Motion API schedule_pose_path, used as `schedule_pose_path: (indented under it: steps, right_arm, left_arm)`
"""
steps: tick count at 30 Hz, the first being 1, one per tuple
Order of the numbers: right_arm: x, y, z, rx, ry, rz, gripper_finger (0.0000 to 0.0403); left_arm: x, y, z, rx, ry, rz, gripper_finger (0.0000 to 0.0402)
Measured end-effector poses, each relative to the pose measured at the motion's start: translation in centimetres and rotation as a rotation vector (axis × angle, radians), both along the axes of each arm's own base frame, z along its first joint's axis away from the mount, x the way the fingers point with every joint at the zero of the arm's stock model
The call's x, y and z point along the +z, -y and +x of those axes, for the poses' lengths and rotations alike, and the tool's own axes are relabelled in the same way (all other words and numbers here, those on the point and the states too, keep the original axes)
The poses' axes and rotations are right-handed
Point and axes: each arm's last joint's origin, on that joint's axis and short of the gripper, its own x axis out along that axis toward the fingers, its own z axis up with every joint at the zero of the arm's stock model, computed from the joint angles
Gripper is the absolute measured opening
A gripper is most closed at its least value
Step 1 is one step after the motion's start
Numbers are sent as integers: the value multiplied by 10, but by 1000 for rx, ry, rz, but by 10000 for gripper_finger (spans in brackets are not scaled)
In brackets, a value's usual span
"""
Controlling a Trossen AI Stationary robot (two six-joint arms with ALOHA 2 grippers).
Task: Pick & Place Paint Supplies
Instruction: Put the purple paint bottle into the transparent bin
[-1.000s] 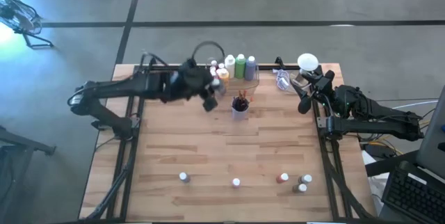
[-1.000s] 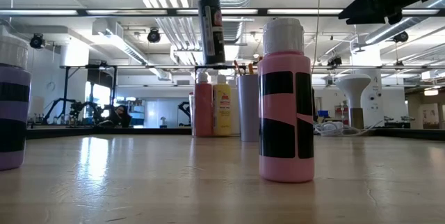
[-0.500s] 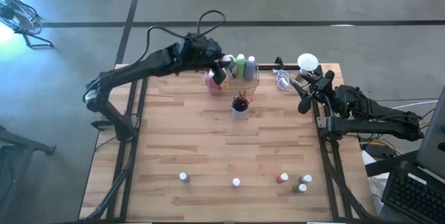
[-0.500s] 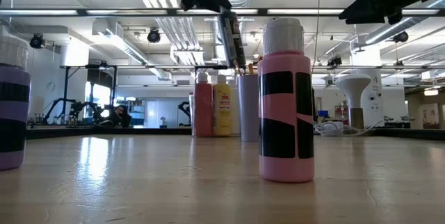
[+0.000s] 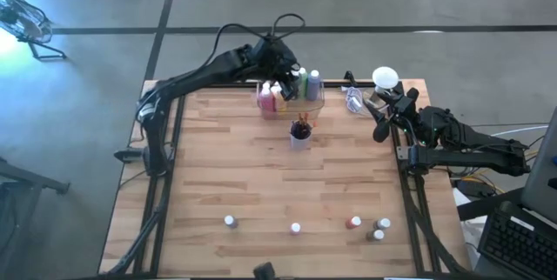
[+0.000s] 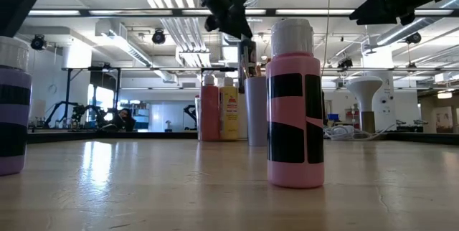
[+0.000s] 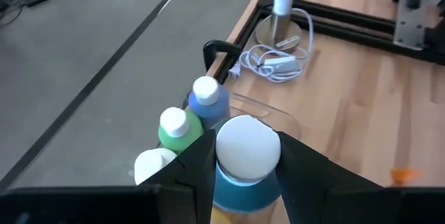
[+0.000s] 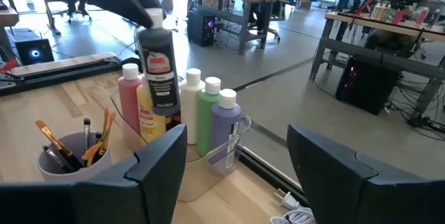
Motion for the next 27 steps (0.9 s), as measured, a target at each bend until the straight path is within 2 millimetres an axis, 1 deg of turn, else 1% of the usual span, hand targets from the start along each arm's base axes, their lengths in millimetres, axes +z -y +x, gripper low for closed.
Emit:
schedule_pose_path:
  steps: [7,16,23,27]
  right_arm:
    - [0,0,0,0,0,0,269]
    - [0,0,0,0,-1,0,294]
    - [0,0,0,0,0,0,316]
    - [0,0,0,0,0,0,329]
  left_arm:
    - [-10,-15,1,21,-21,-22,128]
    - [-22,-15,3,-8,-28,-57,128]
    - [-51,-21,6,-11,-29,-67,128]
    - [-64,-26,3,-16,-34,-105,128]
